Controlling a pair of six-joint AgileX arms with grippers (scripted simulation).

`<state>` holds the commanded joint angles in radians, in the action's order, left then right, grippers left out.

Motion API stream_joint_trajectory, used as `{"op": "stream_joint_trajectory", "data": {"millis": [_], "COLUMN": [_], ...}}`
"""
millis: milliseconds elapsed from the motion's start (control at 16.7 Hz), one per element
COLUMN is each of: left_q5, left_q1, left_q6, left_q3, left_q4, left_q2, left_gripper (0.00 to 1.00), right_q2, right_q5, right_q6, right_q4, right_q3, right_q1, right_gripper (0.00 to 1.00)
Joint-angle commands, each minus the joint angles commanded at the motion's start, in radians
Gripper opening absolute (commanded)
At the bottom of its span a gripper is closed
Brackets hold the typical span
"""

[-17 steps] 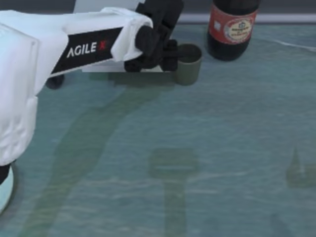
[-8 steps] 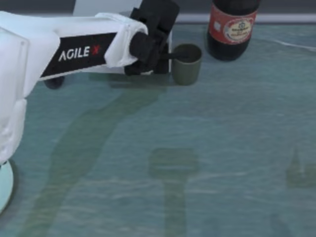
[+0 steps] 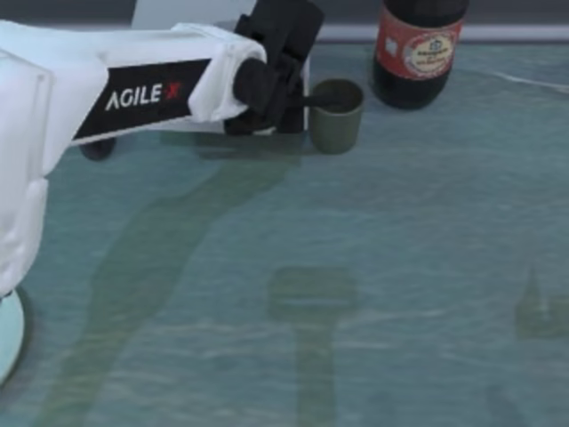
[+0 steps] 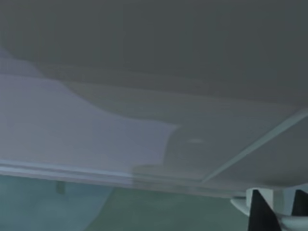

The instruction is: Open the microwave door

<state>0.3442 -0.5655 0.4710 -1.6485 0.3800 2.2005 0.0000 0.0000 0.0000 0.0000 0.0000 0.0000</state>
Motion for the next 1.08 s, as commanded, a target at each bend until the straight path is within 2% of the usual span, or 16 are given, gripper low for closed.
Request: {"op": "stream_joint_trajectory", "data": {"millis": [1080], "left_q5": [-0.012], "left_q1": [-0.005], "left_q6": [-0.004], "left_q3": [0.014], "left_q4": [-0.004], "left_q2": [0.003], "left_gripper": [0.0], "right_q2": [0.0], "right_q5": [0.0], "right_q6": [0.0], "right_q4": [0.0], "right_q3": [0.0], "right_q1": [0.0], "right_gripper": [1.0]}}
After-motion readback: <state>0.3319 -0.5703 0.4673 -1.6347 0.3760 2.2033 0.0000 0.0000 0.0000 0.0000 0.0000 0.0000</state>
